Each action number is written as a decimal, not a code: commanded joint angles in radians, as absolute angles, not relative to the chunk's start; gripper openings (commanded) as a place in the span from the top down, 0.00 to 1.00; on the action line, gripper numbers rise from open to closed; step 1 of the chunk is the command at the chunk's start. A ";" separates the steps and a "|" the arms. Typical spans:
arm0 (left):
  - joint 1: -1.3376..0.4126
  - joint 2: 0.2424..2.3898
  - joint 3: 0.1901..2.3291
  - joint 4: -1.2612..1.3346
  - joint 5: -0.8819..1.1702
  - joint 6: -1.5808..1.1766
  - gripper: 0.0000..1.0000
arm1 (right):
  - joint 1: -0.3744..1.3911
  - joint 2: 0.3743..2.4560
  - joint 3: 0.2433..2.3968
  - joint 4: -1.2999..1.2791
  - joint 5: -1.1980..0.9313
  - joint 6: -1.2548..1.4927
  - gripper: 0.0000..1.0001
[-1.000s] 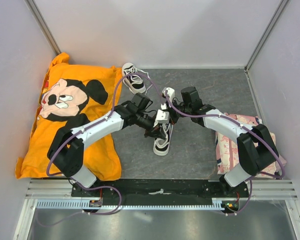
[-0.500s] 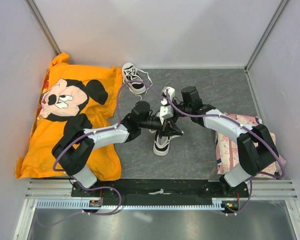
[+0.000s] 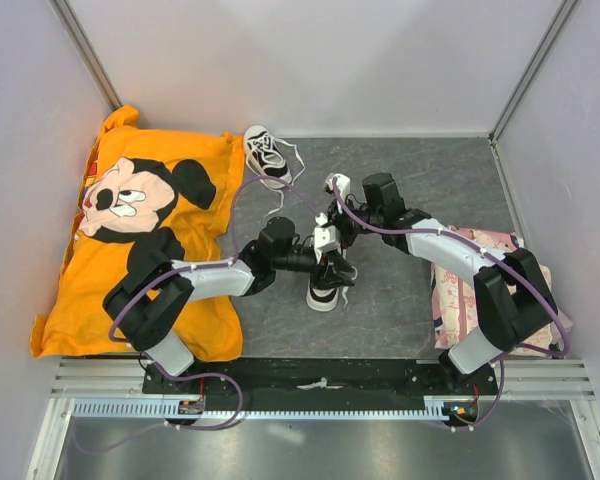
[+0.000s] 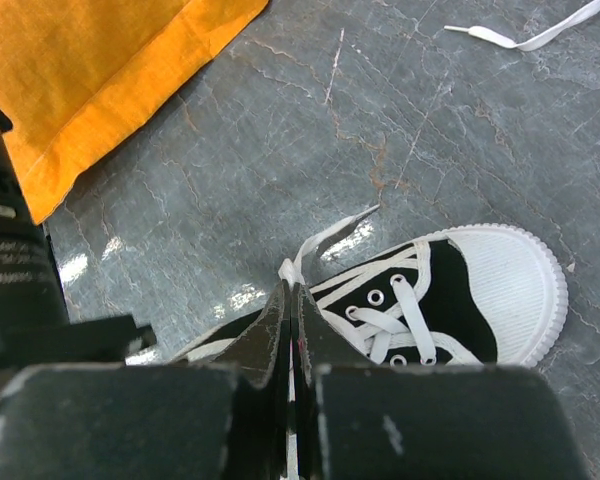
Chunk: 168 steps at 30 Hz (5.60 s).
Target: Tie the shoes
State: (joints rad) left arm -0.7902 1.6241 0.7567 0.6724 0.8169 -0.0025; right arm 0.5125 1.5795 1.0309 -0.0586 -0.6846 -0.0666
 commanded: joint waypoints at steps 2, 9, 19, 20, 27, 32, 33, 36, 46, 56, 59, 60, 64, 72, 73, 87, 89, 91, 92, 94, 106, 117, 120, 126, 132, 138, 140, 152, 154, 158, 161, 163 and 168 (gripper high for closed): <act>-0.758 1.414 0.704 0.379 0.831 0.264 0.46 | 0.515 1.555 1.025 -0.020 -0.716 -0.061 1.00; -0.534 1.103 0.614 0.115 0.853 0.314 0.47 | 0.563 1.585 1.038 -0.018 -0.696 -0.049 1.00; -0.287 1.043 0.586 0.028 0.793 0.250 0.50 | 0.633 1.687 1.120 -0.075 -0.640 -0.058 1.00; -0.285 1.043 0.577 0.034 0.789 0.242 0.50 | 0.644 1.693 1.126 -0.081 -0.635 -0.064 1.00; -0.284 1.052 0.574 0.031 0.778 0.221 0.53 | 0.672 1.752 1.160 -0.123 -0.591 -0.101 0.99; -0.284 1.057 0.575 0.015 0.762 0.227 0.50 | 0.683 1.772 1.204 -0.156 -0.557 -0.117 0.84; -0.284 1.057 0.578 0.014 0.761 0.227 0.49 | 0.683 1.770 1.213 -0.166 -0.554 -0.117 0.80; -0.284 1.052 0.587 0.006 0.767 0.250 0.48 | 0.681 1.744 1.253 -0.195 -0.545 -0.136 0.62; -0.281 1.089 0.615 0.018 0.825 0.291 0.47 | 0.644 1.585 1.278 -0.359 -0.514 -0.238 0.28; -0.301 1.160 0.661 0.008 0.954 0.486 0.47 | 0.462 1.428 1.011 -0.407 -0.623 -0.362 0.22; -0.307 1.169 0.661 0.006 0.994 0.541 0.47 | 0.463 1.456 0.985 -0.403 -0.672 -0.380 0.29; -0.308 1.169 0.660 0.006 1.015 0.578 0.47 | 0.463 1.465 0.979 -0.400 -0.693 -0.390 0.32; -0.313 1.175 0.670 -0.026 1.026 0.601 0.47 | 0.460 1.494 0.939 -0.388 -0.709 -0.527 0.41; -0.318 1.218 0.704 -0.097 1.020 0.655 0.48 | 0.460 1.517 0.902 -0.356 -0.732 -0.660 0.49; -0.318 1.218 0.703 -0.098 1.016 0.658 0.48 | 0.460 1.523 0.897 -0.345 -0.732 -0.658 0.50; -0.319 1.285 0.736 -0.103 1.025 0.667 0.50 | 0.460 1.531 0.874 -0.255 -0.723 -0.632 0.51; -0.319 1.293 0.742 -0.103 1.028 0.669 0.50 | 0.460 1.526 0.870 -0.242 -0.719 -0.629 0.51; -0.319 1.301 0.745 -0.101 1.026 0.670 0.50 | 0.459 1.531 0.868 -0.235 -0.721 -0.629 0.52; -0.318 1.304 0.747 -0.101 1.025 0.670 0.50 | 0.460 1.532 0.868 -0.233 -0.721 -0.629 0.53; -0.319 1.310 0.750 -0.101 1.025 0.672 0.50 | 0.459 1.534 0.867 -0.229 -0.729 -0.630 0.53; -0.321 1.309 0.729 -0.041 0.983 0.607 0.52 | 0.483 1.500 0.850 -0.212 -0.719 -0.563 0.76; -0.350 1.259 0.672 0.069 0.943 0.585 0.53 | 0.486 1.399 0.853 -0.199 -0.749 -0.385 1.00; -0.385 1.229 0.620 0.204 0.882 0.543 0.50 | 0.486 1.384 0.838 -0.160 -0.758 -0.298 1.00; -0.510 1.236 0.551 0.447 0.726 0.436 0.45 | 0.485 1.387 0.807 -0.077 -0.762 -0.189 1.00; -0.600 1.305 0.522 0.590 0.634 0.331 0.44 | 0.486 1.385 0.773 0.024 -0.753 -0.074 1.00; -0.630 1.399 0.526 0.716 0.572 0.255 0.44 | 0.486 1.394 0.759 0.101 -0.749 0.044 1.00; -0.632 1.420 0.525 0.761 0.569 0.242 0.44 | 0.485 1.400 0.758 0.123 -0.749 0.072 1.00; -0.647 1.517 0.574 0.827 0.586 0.184 0.41 | 0.486 1.417 0.736 0.216 -0.744 0.156 1.00; -0.649 1.522 0.580 0.833 0.584 0.170 0.41 | 0.486 1.419 0.733 0.229 -0.744 0.169 1.00; -0.652 1.535 0.592 0.839 0.589 0.150 0.41 | 0.488 1.431 0.729 0.255 -0.744 0.187 1.00; -0.652 1.552 0.604 0.842 0.594 0.127 0.43 | 0.489 1.443 0.726 0.285 -0.741 0.209 1.00; -0.652 1.559 0.609 0.845 0.609 0.120 0.47 | 0.489 1.453 0.729 0.302 -0.739 0.222 1.00; -0.652 1.568 0.615 0.844 0.606 0.114 0.62 | 0.491 1.462 0.730 0.324 -0.738 0.250 1.00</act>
State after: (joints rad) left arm -0.6476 1.5555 0.5770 0.7841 0.5938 0.1463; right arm 0.4824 1.4540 0.7307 0.2546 -0.7223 0.2092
